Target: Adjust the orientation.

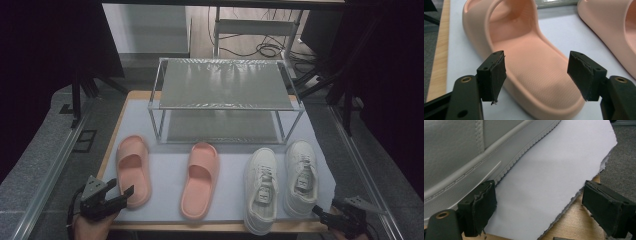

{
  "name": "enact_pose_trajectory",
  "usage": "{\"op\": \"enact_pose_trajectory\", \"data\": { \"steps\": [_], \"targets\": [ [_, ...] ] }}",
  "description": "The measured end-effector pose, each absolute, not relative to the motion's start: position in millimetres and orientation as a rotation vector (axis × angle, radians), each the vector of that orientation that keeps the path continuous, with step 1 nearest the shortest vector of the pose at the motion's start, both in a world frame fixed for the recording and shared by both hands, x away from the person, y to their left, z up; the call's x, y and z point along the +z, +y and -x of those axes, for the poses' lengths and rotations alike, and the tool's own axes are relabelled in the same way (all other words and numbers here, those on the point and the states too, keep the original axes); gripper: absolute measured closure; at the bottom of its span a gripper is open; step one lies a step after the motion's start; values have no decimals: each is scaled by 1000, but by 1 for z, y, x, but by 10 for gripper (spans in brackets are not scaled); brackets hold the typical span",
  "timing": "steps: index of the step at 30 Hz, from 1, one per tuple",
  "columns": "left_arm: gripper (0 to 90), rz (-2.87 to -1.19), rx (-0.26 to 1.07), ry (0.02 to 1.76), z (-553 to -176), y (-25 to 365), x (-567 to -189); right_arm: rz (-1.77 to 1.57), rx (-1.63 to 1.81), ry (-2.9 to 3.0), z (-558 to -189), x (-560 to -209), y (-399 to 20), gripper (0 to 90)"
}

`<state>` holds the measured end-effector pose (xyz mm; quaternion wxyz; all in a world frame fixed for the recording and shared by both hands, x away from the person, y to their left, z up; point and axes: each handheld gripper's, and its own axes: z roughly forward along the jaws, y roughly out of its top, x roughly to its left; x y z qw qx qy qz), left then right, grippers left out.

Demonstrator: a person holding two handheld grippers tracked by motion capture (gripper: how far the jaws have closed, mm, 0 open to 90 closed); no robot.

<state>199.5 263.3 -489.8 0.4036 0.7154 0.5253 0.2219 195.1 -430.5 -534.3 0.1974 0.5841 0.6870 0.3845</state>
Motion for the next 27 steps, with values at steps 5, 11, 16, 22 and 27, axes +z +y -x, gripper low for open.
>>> {"op": "enact_pose_trajectory", "data": {
  "steps": [5, 11, 16, 22, 27],
  "targets": [
    [365, -1820, 559, 1318, -210, 257, -488, -1648, 1085, 1920, -195, -535, -431, 113],
    [425, -1833, 549, 1333, -231, 250, -484, -1668, 1093, 1912, -196, -536, -431, 108],
    [442, -1864, 545, 1355, -251, 241, -484, -1695, 1109, 1915, -197, -537, -434, 106],
    [475, -1875, 547, 1369, -264, 235, -485, -1695, 1104, 1919, -197, -536, -433, 106],
    [518, -1888, 558, 1380, -276, 231, -483, -1697, 1108, 1919, -197, -536, -434, 104]
  ]
}}
